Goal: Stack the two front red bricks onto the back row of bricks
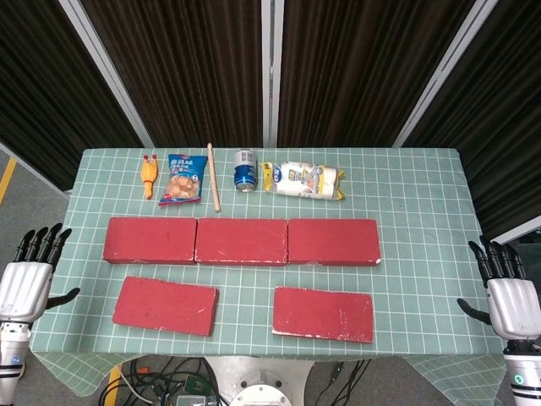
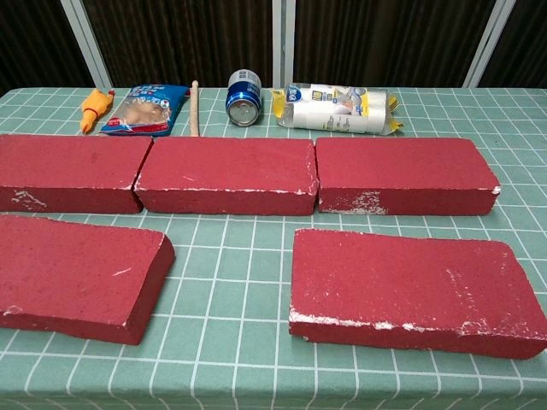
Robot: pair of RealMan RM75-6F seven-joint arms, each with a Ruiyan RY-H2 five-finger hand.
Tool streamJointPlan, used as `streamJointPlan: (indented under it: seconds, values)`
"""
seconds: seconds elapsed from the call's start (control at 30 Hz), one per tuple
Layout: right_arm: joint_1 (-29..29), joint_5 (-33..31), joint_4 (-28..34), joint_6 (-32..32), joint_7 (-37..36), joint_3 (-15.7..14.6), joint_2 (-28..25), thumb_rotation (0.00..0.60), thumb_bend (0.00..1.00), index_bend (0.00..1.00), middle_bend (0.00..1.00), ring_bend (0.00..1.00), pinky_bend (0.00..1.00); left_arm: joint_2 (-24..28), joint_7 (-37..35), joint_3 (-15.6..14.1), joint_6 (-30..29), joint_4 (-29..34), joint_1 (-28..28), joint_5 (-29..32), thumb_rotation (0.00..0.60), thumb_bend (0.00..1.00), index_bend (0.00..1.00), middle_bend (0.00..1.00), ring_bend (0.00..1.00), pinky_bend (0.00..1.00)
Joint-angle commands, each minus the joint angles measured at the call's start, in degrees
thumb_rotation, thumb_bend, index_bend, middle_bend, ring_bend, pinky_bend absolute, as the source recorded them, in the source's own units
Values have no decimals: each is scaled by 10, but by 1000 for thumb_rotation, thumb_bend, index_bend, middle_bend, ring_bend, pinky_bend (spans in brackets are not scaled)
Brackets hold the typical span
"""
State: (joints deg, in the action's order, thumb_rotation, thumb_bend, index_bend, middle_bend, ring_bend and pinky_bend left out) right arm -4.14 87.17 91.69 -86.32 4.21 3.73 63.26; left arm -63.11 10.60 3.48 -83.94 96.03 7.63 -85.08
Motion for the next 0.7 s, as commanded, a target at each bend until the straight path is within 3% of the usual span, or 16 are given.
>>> streamJointPlan:
  seconds: [0.03, 0.43, 0.7]
  values:
    - [0, 0, -1, 0, -1, 0, 0, 600, 49, 0, 0, 0, 0, 1, 1, 0, 0, 2, 0, 0, 600, 0, 36, 0, 0, 0]
    - [-1, -3, 2, -1, -4, 4, -4, 600, 49, 0, 0, 0, 0, 14, -19, -11, 17, 27, 5, -11, 600, 0, 36, 0, 0, 0]
    - [-5, -6, 2, 6, 2, 6, -7, 600, 51, 0, 0, 0, 0, 38, -16, -30, 60, 81, 21, -23, 600, 0, 36, 0, 0, 0]
